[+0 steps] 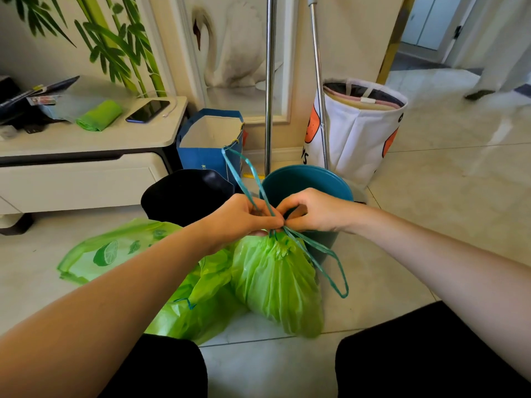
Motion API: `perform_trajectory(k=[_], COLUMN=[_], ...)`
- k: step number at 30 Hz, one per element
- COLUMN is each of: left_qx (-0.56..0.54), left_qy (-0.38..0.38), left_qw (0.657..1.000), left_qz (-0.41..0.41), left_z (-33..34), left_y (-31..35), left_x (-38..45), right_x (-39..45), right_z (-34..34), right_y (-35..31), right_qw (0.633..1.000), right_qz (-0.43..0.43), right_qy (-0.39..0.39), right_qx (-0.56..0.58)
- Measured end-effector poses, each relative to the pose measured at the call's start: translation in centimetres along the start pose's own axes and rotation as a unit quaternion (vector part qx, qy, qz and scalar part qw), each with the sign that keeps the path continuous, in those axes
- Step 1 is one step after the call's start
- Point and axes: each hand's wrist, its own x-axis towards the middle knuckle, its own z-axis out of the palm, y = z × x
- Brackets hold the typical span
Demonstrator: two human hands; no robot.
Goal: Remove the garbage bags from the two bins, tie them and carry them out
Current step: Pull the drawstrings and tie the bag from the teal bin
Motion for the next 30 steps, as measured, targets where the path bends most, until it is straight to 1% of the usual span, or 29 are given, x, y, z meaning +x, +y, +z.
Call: perform_trajectory(k=[2,6,9,13,22,25,28,30], left_qx=[0.001,-0.005,-0.01,-0.011,-0.02,0.04,0.129,0.186], left_qy=[0.005,0.019,0.018,0.0,-0.031,-0.028,0.014,0.038], left_qw=[1.0,1.0,1.0,1.0,0.999,0.999,0.99,0.978], left_qz=[0.004,-0.005,-0.009,-0.012,-0.012,0.01,0.054,0.086], left_z=[-0.2,-0.5,-0.6,-0.6,-0.8,-1.0,-0.7,-0.5], left_y=[0.0,-0.3,-0.5,-0.4,-0.5,-0.3,-0.2,-0.4], left_x=[-0.2,-0.2,0.0,0.0,0.1,0.1,0.4,0.7], right_x=[0.3,0.3,0.3,0.7,0.6,0.6,0.5,0.5], right_z=[-0.1,-0.4,-0.1,0.7,0.5,0.2,0.0,-0.1], right_y=[0.1,0.3,0.4,0.0,-0.2,0.0,-0.1,-0.2], right_qw=[1.0,0.998,0.999,1.0,1.0,0.999,0.999,0.999], right_qz=[0.0,0.031,0.024,-0.007,0.006,0.024,0.034,0.044], right_qy=[-0.013,-0.054,-0.037,-0.009,-0.026,-0.023,-0.01,-0.002], right_qx=[-0.002,-0.002,0.002,-0.001,-0.003,0.005,0.004,0.0])
